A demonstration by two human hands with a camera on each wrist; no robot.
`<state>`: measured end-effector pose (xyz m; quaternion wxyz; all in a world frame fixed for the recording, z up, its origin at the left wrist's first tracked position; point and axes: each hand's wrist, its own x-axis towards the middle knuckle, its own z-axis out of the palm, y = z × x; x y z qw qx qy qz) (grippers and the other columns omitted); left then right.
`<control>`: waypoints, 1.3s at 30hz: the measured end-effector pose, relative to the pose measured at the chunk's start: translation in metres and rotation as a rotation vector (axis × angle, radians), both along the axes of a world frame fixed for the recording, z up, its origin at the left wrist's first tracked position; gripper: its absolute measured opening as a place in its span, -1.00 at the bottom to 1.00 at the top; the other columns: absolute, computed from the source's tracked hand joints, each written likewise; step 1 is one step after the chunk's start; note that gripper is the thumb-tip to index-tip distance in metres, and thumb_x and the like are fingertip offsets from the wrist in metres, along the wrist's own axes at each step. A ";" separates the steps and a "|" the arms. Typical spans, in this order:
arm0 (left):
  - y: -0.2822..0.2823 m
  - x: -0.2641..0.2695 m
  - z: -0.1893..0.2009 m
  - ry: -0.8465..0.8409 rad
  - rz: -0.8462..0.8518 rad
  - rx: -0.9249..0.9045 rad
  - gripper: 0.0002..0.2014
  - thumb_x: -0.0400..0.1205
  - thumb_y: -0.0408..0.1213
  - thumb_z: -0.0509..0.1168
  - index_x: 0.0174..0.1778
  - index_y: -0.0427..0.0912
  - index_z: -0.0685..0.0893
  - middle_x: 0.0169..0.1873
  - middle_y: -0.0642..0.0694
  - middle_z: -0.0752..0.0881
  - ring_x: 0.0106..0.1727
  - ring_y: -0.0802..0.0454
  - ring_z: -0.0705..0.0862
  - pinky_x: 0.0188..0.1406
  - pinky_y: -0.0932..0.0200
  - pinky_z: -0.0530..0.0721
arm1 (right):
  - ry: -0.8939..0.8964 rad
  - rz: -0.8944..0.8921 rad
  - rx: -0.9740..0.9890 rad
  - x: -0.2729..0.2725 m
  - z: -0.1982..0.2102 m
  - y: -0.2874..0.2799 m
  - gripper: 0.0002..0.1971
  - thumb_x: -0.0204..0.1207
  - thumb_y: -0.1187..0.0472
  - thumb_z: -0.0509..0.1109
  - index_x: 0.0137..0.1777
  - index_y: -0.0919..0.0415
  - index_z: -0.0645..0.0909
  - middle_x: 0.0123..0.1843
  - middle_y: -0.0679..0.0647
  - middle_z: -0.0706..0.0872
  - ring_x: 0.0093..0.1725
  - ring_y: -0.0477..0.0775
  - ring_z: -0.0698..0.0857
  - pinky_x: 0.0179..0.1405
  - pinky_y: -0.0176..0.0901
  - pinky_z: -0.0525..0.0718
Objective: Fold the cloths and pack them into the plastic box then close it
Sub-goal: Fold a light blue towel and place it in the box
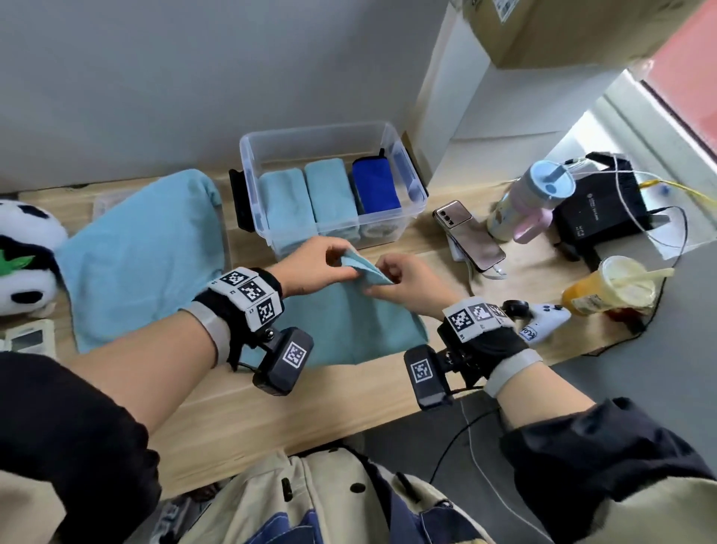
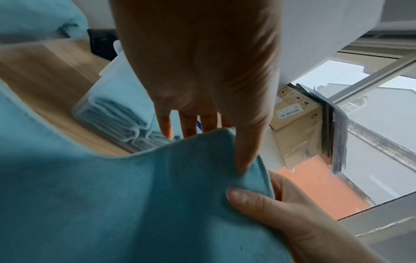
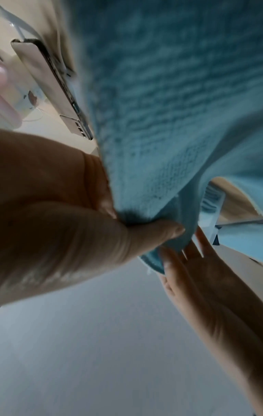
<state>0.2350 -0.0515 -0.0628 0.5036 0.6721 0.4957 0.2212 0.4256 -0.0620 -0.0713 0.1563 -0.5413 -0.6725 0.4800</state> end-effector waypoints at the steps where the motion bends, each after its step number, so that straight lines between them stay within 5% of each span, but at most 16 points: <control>1: -0.001 -0.002 0.003 -0.017 0.036 0.015 -0.95 0.55 -0.39 0.38 -0.11 -0.19 0.71 -0.28 -0.06 0.68 -0.31 0.28 0.57 -0.18 0.39 0.51 | -0.012 -0.009 -0.016 0.001 0.003 0.001 -0.76 0.41 0.28 0.53 -0.31 0.07 0.50 -0.43 -0.03 0.58 -0.51 -0.27 0.47 -0.49 -0.43 0.37; 5: 0.000 -0.017 0.012 -0.037 0.111 0.044 -0.96 0.57 -0.32 0.38 -0.19 -0.16 0.72 -0.32 0.06 0.69 -0.37 0.43 0.58 -0.25 0.55 0.50 | -0.072 0.015 -0.078 0.011 0.004 0.005 -0.86 0.40 0.19 0.55 -0.27 0.10 0.61 -0.31 0.15 0.64 -0.32 0.03 0.55 -0.32 -0.11 0.46; 9: 0.002 -0.035 0.019 -0.070 0.199 0.037 -0.87 0.54 -0.34 0.41 -0.30 -0.07 0.66 -0.36 0.04 0.67 -0.41 0.41 0.57 -0.24 0.44 0.55 | -0.137 -0.075 -0.026 0.022 0.010 0.010 -0.82 0.39 0.19 0.55 -0.28 0.22 0.62 -0.43 0.00 0.54 -0.42 -0.10 0.46 -0.40 -0.29 0.37; 13: 0.005 -0.048 0.032 -0.154 0.305 0.009 -0.79 0.51 -0.46 0.41 -0.34 -0.12 0.55 -0.39 -0.01 0.60 -0.47 0.38 0.59 -0.32 0.41 0.65 | -0.061 -0.180 0.126 0.024 0.025 0.027 -0.79 0.39 0.15 0.55 -0.24 0.26 0.61 -0.34 0.06 0.60 -0.28 0.00 0.55 -0.23 -0.17 0.46; 16: 0.010 -0.054 0.048 -0.171 0.343 0.033 -0.78 0.51 -0.46 0.40 -0.33 -0.13 0.52 -0.38 -0.05 0.57 -0.48 0.33 0.61 -0.33 0.35 0.70 | 0.052 -0.257 0.218 0.014 0.047 0.040 -0.83 0.38 0.23 0.55 -0.21 0.22 0.59 -0.31 0.11 0.62 -0.29 -0.05 0.57 -0.22 -0.15 0.52; 19: 0.020 -0.057 0.071 -0.218 0.424 0.093 -0.76 0.53 -0.47 0.39 -0.33 -0.12 0.50 -0.39 -0.05 0.54 -0.52 0.33 0.62 -0.43 0.40 0.69 | 0.143 -0.328 0.348 0.003 0.075 0.053 -0.78 0.38 0.32 0.53 -0.30 0.06 0.54 -0.36 -0.03 0.60 -0.41 -0.26 0.52 -0.35 -0.40 0.51; 26: 0.031 -0.064 0.121 -0.445 0.501 0.151 -0.75 0.58 -0.45 0.33 -0.31 -0.06 0.48 -0.34 0.03 0.58 -0.22 0.14 0.59 -0.10 0.27 0.63 | 0.585 -0.368 0.404 -0.007 0.125 0.060 -0.87 0.44 0.39 0.46 -0.15 0.14 0.70 -0.30 -0.14 0.75 -0.24 -0.16 0.64 -0.16 -0.31 0.62; 28: 0.023 -0.064 0.124 -0.576 0.460 0.102 -0.76 0.59 -0.48 0.30 -0.30 -0.07 0.49 -0.38 0.07 0.61 -0.24 0.16 0.62 -0.07 0.25 0.64 | 0.654 -0.331 0.361 -0.004 0.128 0.053 -0.89 0.45 0.35 0.46 -0.13 0.13 0.73 -0.25 -0.10 0.77 -0.19 -0.12 0.65 -0.12 -0.28 0.63; 32: 0.000 -0.068 0.104 -0.668 0.349 -0.111 -0.75 0.58 -0.50 0.25 -0.29 -0.07 0.46 -0.44 0.10 0.66 -0.41 0.22 0.67 -0.31 0.36 0.67 | 0.656 -0.230 0.135 0.007 0.111 0.033 -0.85 0.29 0.11 0.56 -0.14 0.08 0.78 -0.20 -0.04 0.78 -0.13 -0.03 0.65 -0.12 -0.29 0.61; 35: -0.021 -0.071 0.066 -0.567 0.295 -0.316 -0.81 0.44 -0.37 0.35 -0.30 -0.05 0.46 -0.39 0.04 0.63 -0.39 0.17 0.66 -0.32 0.34 0.69 | 0.563 -0.171 -0.103 0.015 0.080 0.013 -0.80 0.31 0.18 0.48 -0.06 0.15 0.68 -0.27 -0.12 0.80 -0.23 -0.22 0.72 -0.27 -0.44 0.66; 39: -0.054 -0.072 0.005 -0.375 0.282 -0.529 -0.71 0.33 -0.35 0.50 -0.28 -0.06 0.49 -0.36 0.02 0.65 -0.41 0.18 0.67 -0.36 0.33 0.69 | 0.447 -0.100 -0.402 0.021 0.022 -0.024 -0.72 0.27 0.19 0.51 -0.01 0.18 0.67 -0.21 -0.10 0.80 -0.23 -0.20 0.74 -0.31 -0.37 0.68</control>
